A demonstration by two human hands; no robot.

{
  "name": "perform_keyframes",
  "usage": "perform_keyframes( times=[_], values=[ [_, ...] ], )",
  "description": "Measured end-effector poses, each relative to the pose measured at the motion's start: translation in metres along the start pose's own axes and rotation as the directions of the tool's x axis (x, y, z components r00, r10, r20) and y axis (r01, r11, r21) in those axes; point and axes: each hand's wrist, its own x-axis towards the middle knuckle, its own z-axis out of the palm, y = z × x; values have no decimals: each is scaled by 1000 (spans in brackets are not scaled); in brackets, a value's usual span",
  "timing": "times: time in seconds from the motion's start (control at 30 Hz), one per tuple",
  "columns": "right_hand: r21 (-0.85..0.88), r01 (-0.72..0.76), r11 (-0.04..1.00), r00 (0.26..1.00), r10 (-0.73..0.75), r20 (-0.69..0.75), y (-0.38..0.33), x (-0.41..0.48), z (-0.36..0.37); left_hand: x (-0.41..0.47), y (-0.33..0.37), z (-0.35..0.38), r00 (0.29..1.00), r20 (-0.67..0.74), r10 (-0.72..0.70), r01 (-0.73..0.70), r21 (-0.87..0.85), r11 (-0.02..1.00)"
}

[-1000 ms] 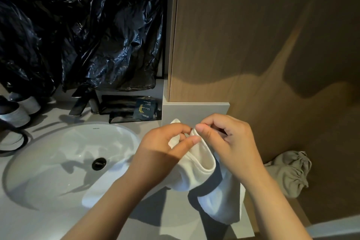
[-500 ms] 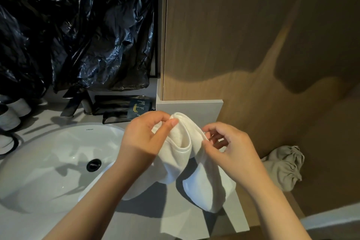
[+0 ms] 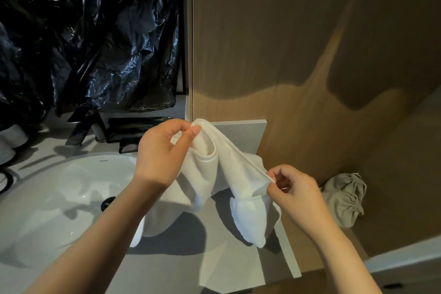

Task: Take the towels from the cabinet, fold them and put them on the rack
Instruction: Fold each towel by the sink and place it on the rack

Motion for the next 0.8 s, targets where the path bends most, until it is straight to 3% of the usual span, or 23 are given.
perform_keyframes(
  times=[0.37, 0.57, 0.8],
  values=[
    [41, -127, 991, 992, 128, -16, 15, -14, -24, 33, -12, 34, 999, -46, -29, 32, 74, 997],
    [-39, -202, 979, 979, 203, 10, 29, -24, -36, 41, -13, 56, 999, -48, -13, 18, 103, 994],
    [-26, -266, 964, 962, 264, -71, 42, -31, -45, 43, -8, 67, 998, -52, 19, -12, 127, 992]
  ],
)
